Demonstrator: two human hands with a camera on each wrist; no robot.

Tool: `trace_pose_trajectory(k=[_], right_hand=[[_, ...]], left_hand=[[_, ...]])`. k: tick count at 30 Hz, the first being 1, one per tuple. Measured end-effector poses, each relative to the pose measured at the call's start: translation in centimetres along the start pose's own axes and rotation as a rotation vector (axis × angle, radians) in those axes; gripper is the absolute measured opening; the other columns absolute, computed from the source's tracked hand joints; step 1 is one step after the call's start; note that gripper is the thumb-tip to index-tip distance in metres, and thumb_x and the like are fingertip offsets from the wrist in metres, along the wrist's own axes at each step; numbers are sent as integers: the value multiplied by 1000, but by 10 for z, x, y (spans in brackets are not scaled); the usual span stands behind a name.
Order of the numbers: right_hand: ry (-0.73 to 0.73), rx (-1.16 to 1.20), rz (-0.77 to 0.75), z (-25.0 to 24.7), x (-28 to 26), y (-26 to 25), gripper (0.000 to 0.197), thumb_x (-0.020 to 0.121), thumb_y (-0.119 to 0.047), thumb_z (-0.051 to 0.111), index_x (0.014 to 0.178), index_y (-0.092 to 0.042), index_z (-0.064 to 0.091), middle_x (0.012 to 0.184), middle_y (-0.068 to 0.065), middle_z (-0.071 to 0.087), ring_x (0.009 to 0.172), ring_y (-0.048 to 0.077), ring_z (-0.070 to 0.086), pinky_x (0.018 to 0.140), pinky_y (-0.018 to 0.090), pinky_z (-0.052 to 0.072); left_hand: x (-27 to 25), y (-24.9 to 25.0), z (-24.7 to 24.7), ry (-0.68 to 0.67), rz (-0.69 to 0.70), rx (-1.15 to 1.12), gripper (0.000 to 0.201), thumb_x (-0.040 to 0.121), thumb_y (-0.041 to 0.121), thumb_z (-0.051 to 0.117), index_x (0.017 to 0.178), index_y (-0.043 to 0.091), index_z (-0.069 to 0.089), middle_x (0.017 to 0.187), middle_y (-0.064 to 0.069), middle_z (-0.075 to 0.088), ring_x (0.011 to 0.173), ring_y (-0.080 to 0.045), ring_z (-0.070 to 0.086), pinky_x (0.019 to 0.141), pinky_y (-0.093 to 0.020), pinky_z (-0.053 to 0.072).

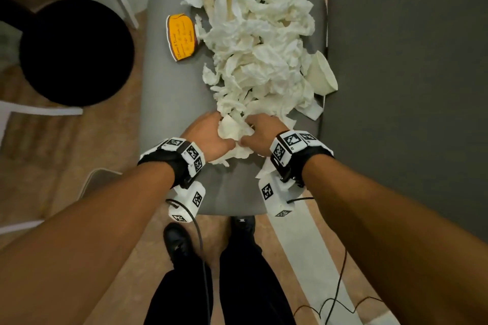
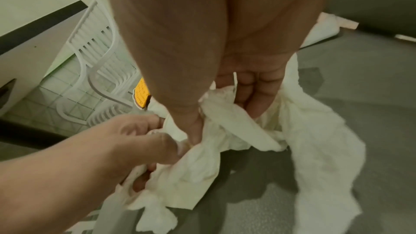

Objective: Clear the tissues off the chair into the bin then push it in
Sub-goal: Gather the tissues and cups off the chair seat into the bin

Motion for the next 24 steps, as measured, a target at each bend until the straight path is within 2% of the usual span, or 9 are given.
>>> trace_pose_trajectory(k=[5, 6, 8, 11, 14, 17, 21, 22, 24], right_hand=[[-55, 31, -108, 20, -4, -33, 21, 82, -27, 68, 95, -10, 66, 90, 3, 64, 86, 23, 61, 69, 28, 41], [-57, 33, -122, 24, -5, -41, 19, 82, -25, 68, 94, -10, 65, 89, 3, 63, 86, 23, 60, 68, 28, 41], [-52, 11, -155, 32, -7, -57, 20, 80, -24, 71, 90, -13, 57, 91, 3, 59, 87, 23, 58, 67, 27, 38], [-70, -38, -166, 40, -9, -74, 35, 79, -27, 75, 105, -16, 53, 99, 1, 56, 91, 20, 54, 69, 26, 38], [-36, -79, -178, 38, -8, -79, 56, 75, -30, 79, 121, -19, 49, 117, 1, 55, 105, 21, 55, 80, 27, 42], [44, -222, -211, 30, -14, -80, 78, 64, -47, 83, 129, -26, 44, 126, 2, 46, 110, 23, 52, 86, 36, 49], [14, -561, -200, 28, -27, -66, 103, 54, -63, 82, 140, -35, 32, 139, 1, 36, 123, 28, 41, 90, 46, 49], [-33, -640, -189, 32, -29, -60, 106, 55, -57, 84, 142, -35, 27, 140, 2, 35, 123, 30, 42, 89, 48, 50], [-102, -670, -171, 42, -28, -50, 101, 67, -29, 84, 145, -32, 19, 136, 8, 39, 116, 35, 52, 84, 47, 53]], left_hand=[[-21, -33, -10, -4, -116, 43, 65, 65, 48, 70, 124, 27, 53, 127, 3, 44, 115, -19, 48, 96, -36, 47], [-26, -37, -15, 0, -118, 14, 61, 65, 45, 71, 122, 29, 56, 127, 4, 49, 112, -17, 53, 91, -33, 49], [-35, -45, -21, -20, -130, -64, 35, 68, 35, 74, 101, 32, 62, 104, 10, 64, 91, -12, 63, 69, -25, 49], [-47, -62, -31, -61, -159, -47, 20, 69, 33, 73, 84, 29, 60, 79, 10, 66, 76, -13, 64, 58, -24, 44], [-57, -78, -38, -83, -192, 6, 23, 66, 35, 72, 83, 20, 63, 77, 4, 68, 71, -15, 65, 59, -28, 51], [-64, -89, -41, -86, -224, 14, 29, 62, 36, 70, 84, 17, 65, 78, 1, 69, 72, -19, 67, 64, -33, 58], [-74, -93, -44, -60, -241, -14, 20, 69, 30, 71, 84, 17, 65, 79, 1, 68, 73, -16, 65, 61, -27, 53], [-77, -90, -45, -37, -238, -31, 19, 72, 27, 71, 88, 17, 64, 81, 4, 67, 75, -16, 63, 60, -25, 51], [-81, -87, -46, 23, -239, -87, 32, 77, 25, 71, 104, 17, 57, 87, 7, 62, 82, -17, 60, 57, -24, 44]])
Point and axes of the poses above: each hand's wrist, its own x-axis towards the middle knuckle, its own z-axis out of the palm, y = z × x, the point moved 6 cm from there along x, towards the middle knuckle
